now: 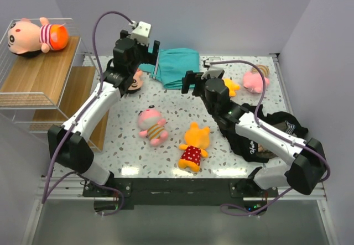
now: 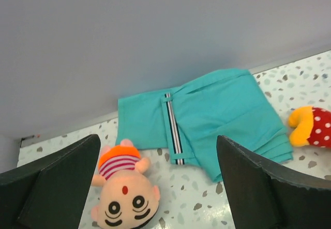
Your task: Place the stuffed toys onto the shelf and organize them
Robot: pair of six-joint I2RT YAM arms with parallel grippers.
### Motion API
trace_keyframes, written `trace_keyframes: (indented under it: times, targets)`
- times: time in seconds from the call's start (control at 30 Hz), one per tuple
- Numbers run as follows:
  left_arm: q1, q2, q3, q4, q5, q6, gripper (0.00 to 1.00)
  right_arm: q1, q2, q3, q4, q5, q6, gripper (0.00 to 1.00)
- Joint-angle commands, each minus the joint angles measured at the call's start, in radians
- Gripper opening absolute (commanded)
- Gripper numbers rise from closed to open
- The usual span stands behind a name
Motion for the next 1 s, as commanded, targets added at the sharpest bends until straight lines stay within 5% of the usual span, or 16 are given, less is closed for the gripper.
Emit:
trace_keyframes:
  times: [0.0, 0.1, 0.2, 0.3, 0.67, 0.97]
  targets:
    - [-0.013, 0.065, 0.05, 0.006, -0.179, 0.024, 0.92, -0.002, -0.043, -0.021, 0.02, 0.122, 0.028, 0.99]
    - [-0.013, 0.125, 0.057, 0.007, -0.228, 0.026, 0.67, -0.002, -0.046, -0.032, 0.044, 0.122, 0.018, 0.99]
    - [-0.013, 0.17, 0.053, 0.059, -0.28, 0.03, 0.65, -0.002, -0.041, -0.029, 0.054, 0.117, 0.001, 0.99]
    - [-0.013, 0.193, 0.022, 0.121, -0.329, 0.042, 0.48, -0.002, -0.04, -0.029, 0.056, 0.119, -0.008, 0.99]
    - [-0.01, 0.373, 0.077, 0.17, -0.475, 0.05, 0.44, -0.002, -0.057, -0.054, 0.102, 0.093, -0.028, 0.99]
    - [0.054, 0.501, 0.123, 0.049, -0.493, -0.065, 0.43, -0.003, -0.06, -0.055, 0.099, 0.065, -0.022, 0.99]
